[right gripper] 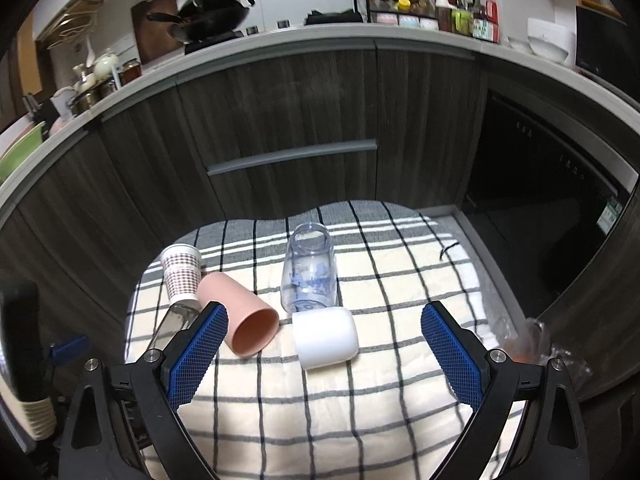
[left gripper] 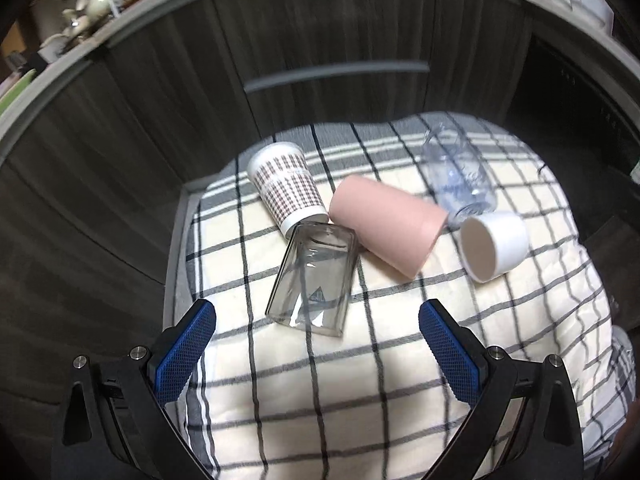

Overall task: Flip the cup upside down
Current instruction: 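Move the left gripper to the clear glass cup and close on it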

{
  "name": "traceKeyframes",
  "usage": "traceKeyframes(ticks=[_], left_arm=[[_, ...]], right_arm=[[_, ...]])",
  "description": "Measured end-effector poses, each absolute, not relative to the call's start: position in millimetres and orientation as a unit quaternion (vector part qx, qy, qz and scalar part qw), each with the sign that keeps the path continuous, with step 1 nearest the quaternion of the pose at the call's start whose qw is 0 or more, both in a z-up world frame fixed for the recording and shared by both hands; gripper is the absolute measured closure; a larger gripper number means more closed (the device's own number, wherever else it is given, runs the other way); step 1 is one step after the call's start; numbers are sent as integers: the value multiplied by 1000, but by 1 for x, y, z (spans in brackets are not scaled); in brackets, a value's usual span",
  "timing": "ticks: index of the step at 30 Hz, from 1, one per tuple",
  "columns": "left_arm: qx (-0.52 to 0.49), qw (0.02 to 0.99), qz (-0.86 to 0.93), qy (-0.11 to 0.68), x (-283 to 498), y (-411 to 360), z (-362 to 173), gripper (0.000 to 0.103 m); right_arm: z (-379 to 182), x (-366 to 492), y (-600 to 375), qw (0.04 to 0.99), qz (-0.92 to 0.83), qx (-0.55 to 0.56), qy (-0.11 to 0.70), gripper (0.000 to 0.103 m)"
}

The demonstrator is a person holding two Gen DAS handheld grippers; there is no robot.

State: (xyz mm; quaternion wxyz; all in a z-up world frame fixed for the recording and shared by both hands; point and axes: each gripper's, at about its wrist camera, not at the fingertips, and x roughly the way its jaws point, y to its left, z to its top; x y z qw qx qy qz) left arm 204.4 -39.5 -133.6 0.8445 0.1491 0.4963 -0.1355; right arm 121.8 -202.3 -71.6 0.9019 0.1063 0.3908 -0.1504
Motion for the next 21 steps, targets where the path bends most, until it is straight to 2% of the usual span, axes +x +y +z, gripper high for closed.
traceKeyframes(ticks=[11,13,19,21], left_arm=[[179,789,-154,567,261,-51,-189,0],[187,778,-158,578,268,-54,-199,6],[209,756,-163,599,281,-62,-219,7],[215,751,-163,603,284,-65,-224,12]], right_arm=[[-104,165,-208,880,-172,132,423,5],[-108,170,-207,878,-172,135,426,5],[-119,180,-208,872,-172,145,435,5],[-123,183,-209,871,-172,147,437,5]])
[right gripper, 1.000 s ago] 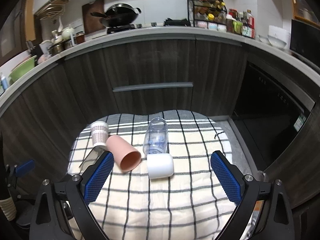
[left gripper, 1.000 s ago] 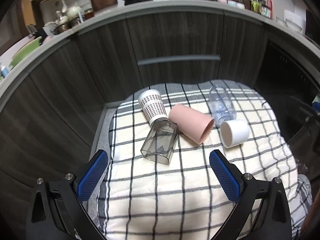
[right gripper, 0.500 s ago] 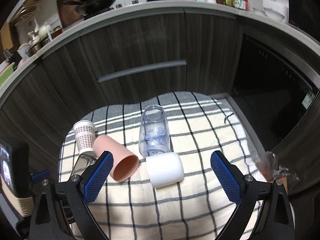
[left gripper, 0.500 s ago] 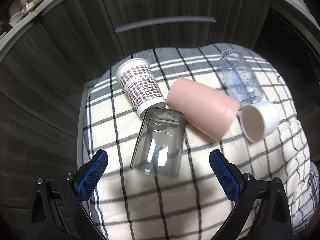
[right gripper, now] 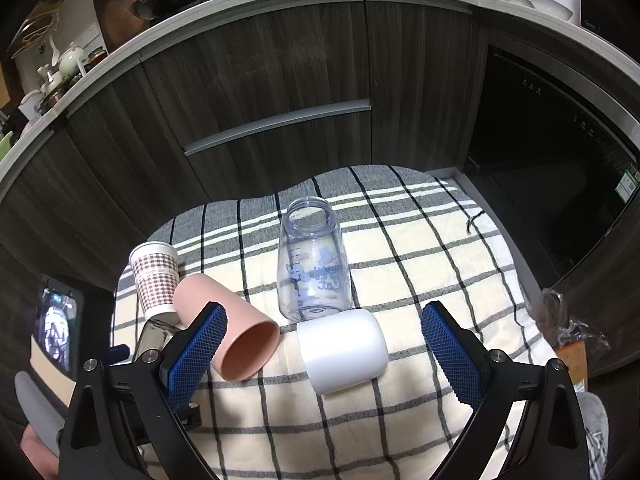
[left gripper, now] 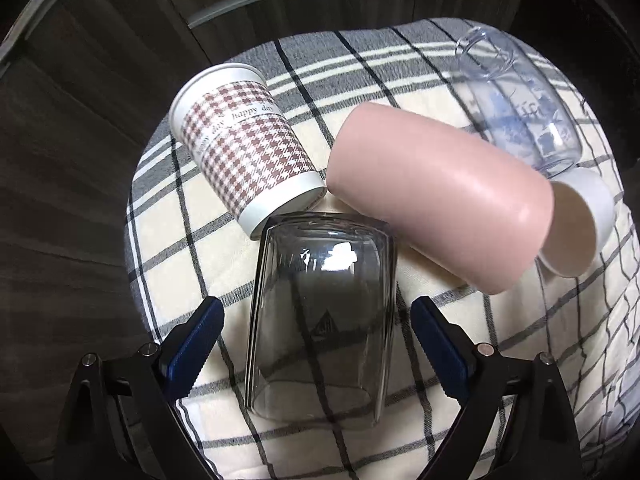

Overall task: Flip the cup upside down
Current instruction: 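Move the left gripper to the clear glass cup and close on it, then lift the glass cup with the left gripper and stand it on the towel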

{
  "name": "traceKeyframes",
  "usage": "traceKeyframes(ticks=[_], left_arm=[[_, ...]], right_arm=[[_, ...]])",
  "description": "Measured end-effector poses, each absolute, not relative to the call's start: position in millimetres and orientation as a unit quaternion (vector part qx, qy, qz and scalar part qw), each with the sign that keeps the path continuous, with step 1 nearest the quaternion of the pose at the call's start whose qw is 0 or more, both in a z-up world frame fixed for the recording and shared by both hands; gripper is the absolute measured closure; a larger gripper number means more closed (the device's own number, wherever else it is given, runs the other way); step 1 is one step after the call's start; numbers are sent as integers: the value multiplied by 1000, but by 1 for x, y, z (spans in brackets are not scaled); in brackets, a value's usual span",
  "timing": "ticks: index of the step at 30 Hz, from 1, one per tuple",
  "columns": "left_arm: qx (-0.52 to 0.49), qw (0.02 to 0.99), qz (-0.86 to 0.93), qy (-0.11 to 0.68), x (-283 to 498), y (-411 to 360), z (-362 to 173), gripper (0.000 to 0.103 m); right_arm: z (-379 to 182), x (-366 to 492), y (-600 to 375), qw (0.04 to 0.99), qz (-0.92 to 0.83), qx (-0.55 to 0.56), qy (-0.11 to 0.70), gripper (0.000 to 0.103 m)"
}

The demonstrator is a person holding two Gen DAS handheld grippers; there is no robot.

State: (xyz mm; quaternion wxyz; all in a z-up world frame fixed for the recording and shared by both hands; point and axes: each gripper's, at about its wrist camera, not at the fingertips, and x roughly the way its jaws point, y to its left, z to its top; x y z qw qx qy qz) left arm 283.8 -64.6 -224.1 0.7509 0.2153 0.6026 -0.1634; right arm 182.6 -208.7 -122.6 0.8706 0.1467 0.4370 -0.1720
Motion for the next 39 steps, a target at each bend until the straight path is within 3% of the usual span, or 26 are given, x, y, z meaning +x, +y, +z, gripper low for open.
traceKeyframes(ticks=[2,4,18,39], left_arm=[[214,744,-160,612,287,-66,-230,27],[204,739,-159,622,291,-66,-236,34],[191,743,-154,623,265,-57,-225,35],[91,785,-108,604,92,-68,-174,35]], right_arm=[[-125,183,-209,869,-172,149,440,5],[-127,184,-209,867,-170,151,443,5],[-121,173,-207,870,-164,148,441,5],[-82,65,-245,884,-129,91,439,5]])
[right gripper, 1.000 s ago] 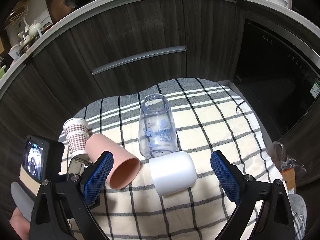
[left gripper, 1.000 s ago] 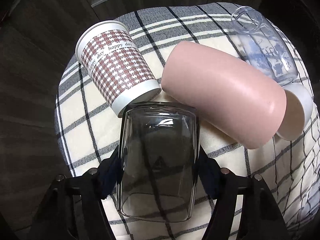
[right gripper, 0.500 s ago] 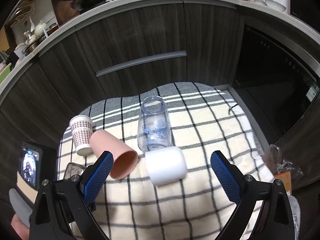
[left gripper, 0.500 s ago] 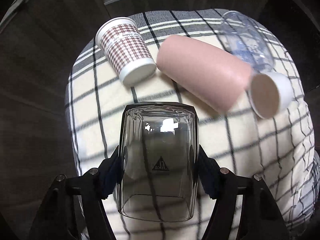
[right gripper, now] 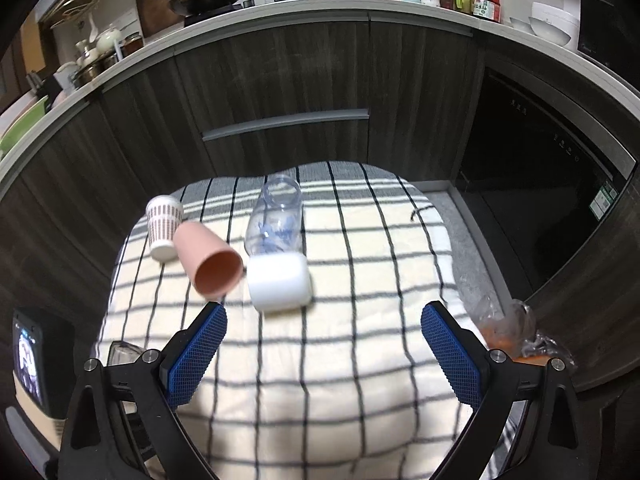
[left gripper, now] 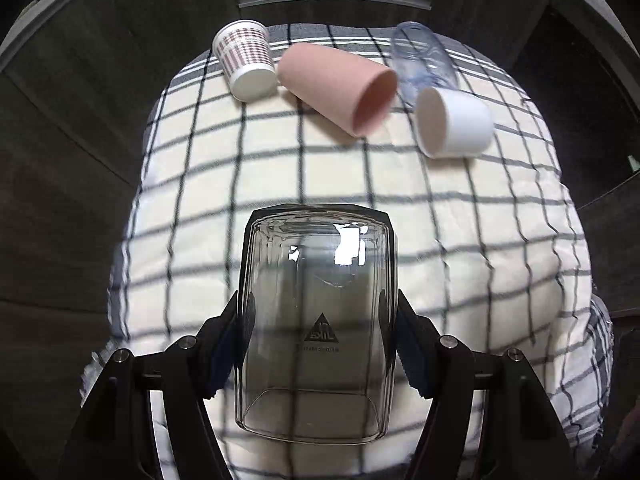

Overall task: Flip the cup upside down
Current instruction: 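Lift the glass cup with the left gripper and stand it on the towel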

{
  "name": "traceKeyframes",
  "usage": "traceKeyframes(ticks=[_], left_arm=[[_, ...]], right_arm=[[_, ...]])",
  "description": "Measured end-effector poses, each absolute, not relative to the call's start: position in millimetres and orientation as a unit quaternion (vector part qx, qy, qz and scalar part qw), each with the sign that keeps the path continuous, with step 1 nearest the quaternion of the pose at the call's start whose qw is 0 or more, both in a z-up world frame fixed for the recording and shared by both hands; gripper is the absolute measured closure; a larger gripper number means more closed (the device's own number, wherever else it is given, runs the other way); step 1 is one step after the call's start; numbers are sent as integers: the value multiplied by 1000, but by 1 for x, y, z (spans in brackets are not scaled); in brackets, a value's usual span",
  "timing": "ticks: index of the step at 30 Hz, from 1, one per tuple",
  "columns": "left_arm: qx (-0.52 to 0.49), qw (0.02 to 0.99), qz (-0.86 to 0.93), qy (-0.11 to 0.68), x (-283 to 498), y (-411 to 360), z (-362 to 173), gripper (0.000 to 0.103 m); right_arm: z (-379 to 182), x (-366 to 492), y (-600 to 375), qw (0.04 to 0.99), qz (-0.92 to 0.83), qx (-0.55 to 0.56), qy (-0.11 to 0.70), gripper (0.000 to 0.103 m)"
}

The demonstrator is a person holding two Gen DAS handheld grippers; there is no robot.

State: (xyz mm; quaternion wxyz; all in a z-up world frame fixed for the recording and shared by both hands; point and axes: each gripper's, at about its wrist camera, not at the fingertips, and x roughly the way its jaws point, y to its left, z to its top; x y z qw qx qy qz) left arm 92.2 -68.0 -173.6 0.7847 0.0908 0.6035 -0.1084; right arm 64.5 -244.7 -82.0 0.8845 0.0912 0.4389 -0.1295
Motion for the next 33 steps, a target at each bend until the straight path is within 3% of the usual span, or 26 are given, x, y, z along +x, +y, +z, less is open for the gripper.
traceKeyframes(ticks=[18,30,32,33], left_arm=[[82,788,-122,597,38,-133,-196,35],[89,777,-114,613,36,-136,-217,35],[89,778,-114,612,36,-135,-215,31],[92,780,-113,609,36,-135,-212,23]], right_arm=[[-91,-23,-293,869,-163,63,462,5],[-103,-32,-298,863,-158,60,476,5],[-103,-32,-296,863,-158,59,476,5],[-103,-33,-296,863,-158,59,476,5]])
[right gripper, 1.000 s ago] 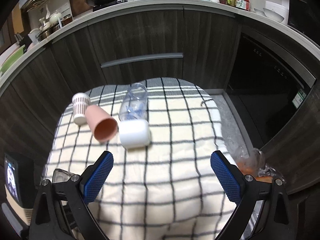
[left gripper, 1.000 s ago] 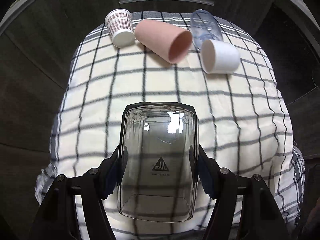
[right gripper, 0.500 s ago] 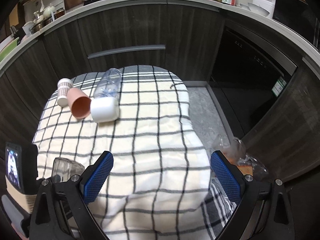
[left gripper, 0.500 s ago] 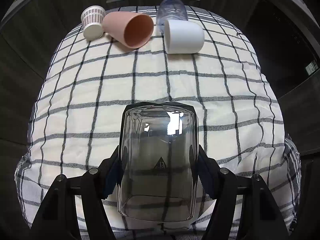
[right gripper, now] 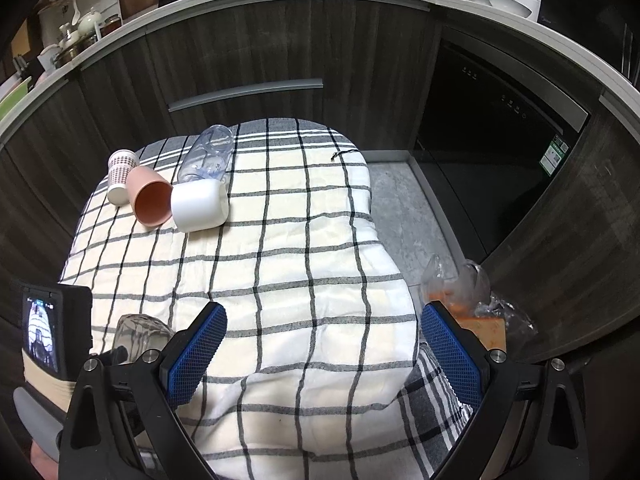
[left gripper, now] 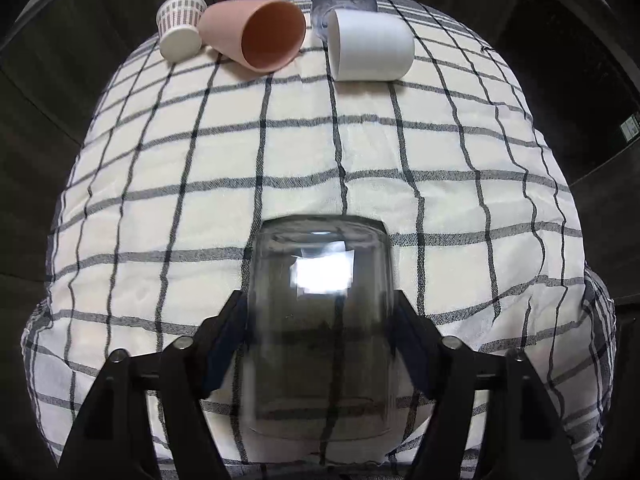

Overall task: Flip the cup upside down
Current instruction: 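Lift the glass cup with the left gripper and stand it on the towel, then close the right gripper on the glass cup while the left gripper releases it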

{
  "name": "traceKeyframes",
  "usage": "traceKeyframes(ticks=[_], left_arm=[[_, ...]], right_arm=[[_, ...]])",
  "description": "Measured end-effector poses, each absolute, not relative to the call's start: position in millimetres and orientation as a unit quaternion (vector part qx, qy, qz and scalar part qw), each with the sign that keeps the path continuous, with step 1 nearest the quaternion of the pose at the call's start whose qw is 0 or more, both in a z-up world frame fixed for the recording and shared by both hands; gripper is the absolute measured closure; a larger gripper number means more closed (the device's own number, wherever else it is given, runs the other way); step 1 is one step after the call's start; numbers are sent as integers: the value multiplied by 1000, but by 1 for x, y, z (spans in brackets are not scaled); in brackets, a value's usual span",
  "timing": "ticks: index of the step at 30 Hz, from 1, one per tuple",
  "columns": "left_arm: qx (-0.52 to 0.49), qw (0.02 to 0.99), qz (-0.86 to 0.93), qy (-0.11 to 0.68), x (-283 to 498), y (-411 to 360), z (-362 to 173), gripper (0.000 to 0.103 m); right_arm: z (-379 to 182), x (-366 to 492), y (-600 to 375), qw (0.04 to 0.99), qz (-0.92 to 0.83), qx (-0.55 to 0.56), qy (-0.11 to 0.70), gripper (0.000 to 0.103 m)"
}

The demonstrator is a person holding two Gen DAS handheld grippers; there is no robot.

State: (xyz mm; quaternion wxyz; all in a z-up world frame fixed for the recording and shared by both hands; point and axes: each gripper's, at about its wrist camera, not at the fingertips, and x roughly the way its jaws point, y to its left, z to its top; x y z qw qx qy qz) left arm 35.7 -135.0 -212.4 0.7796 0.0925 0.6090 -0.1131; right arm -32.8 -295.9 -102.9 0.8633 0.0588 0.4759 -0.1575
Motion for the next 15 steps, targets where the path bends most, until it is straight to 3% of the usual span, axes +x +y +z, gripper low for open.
traceKeyframes(ticks=[3,9,15], left_arm=[[103,785,-114,600,31,-134,-202,13],[87,793,-122,591,20,-120,-169,13],[59,834,-88,541,12,-72,-118,5]], right_arm=[[-100,-34,-295,863,-158,58,476,5],[-81,-37,-285,867,-146,59,472,5],[-65,-27,-263,866,-99,73,485,5]])
